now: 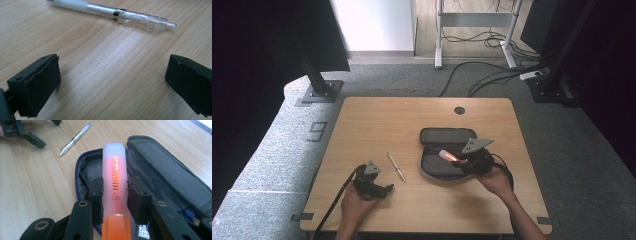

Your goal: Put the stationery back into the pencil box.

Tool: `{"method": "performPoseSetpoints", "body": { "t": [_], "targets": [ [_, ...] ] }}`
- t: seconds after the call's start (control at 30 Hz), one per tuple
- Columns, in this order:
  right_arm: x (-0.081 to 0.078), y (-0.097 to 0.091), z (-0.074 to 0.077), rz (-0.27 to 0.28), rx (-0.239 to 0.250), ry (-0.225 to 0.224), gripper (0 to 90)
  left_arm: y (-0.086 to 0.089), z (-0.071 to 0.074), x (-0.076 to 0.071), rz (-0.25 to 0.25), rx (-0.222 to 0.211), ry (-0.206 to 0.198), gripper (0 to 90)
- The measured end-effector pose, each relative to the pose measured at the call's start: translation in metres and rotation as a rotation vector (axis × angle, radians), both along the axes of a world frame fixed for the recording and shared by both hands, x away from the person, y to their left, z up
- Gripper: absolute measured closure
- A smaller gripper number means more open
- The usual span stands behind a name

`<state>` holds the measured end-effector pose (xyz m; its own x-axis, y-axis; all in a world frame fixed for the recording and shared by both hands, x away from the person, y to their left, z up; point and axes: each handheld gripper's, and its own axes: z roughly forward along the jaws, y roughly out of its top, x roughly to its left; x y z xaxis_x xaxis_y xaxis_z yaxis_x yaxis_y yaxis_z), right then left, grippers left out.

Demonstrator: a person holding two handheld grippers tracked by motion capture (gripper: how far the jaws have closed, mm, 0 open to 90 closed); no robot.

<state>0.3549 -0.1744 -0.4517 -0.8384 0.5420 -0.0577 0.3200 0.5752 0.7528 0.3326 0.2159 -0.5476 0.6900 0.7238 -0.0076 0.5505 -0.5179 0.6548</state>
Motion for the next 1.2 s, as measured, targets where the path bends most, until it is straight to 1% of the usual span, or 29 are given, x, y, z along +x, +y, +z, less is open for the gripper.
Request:
{"method": "performPoseSetpoints", "body": {
  "t": [0.17, 0.3, 0.37, 0.4, 0.43, 0.6, 0.7, 0.73, 0.77, 0.83, 0.9, 1.2],
  "targets": [
    [0.010, 0.002, -0.004, -0.018, -0.005, 0.001, 65.5, 0.000, 0.000, 0.000, 0.003, -0.003, 0.000, 0.0],
    [0.014, 0.004, -0.008, -0.030, -0.013, 0.002, 65.5, 0.000, 0.000, 0.000, 0.001, -0.003, 0.000, 0.0],
    [0.019, 0.005, -0.014, -0.038, -0.025, 0.005, 65.5, 0.000, 0.000, 0.000, 0.001, -0.003, 0.000, 0.0],
    [0.019, 0.005, -0.014, -0.038, -0.025, 0.005, 65.5, 0.000, 0.000, 0.000, 0.001, -0.003, 0.000, 0.0],
    [0.022, 0.005, -0.018, -0.044, -0.029, 0.008, 65.5, 0.000, 0.000, 0.000, 0.002, -0.004, 0.001, 0.0],
    [0.028, 0.007, -0.029, -0.058, -0.038, 0.022, 65.4, 0.000, 0.000, 0.000, 0.003, -0.005, 0.000, 0.0],
    [0.032, 0.010, -0.036, -0.060, -0.050, 0.033, 65.5, 0.000, 0.000, 0.000, 0.003, -0.004, 0.001, 0.0],
    [0.032, 0.010, -0.036, -0.060, -0.050, 0.033, 65.5, 0.000, 0.000, 0.000, 0.003, -0.004, 0.001, 0.0],
    [0.033, 0.012, -0.040, -0.058, -0.059, 0.039, 65.4, 0.000, 0.000, 0.000, 0.003, -0.004, 0.000, 0.0],
    [0.034, 0.013, -0.042, -0.055, -0.060, 0.039, 65.5, 0.000, 0.000, 0.000, 0.003, -0.004, 0.000, 0.0],
    [0.035, 0.018, -0.047, -0.054, -0.076, 0.044, 65.5, 0.000, 0.000, 0.000, 0.003, -0.004, 0.000, 0.0],
    [0.040, 0.025, -0.056, -0.049, -0.096, 0.067, 65.3, 0.000, 0.000, 0.000, 0.002, -0.004, 0.001, 0.0]
  ]
}}
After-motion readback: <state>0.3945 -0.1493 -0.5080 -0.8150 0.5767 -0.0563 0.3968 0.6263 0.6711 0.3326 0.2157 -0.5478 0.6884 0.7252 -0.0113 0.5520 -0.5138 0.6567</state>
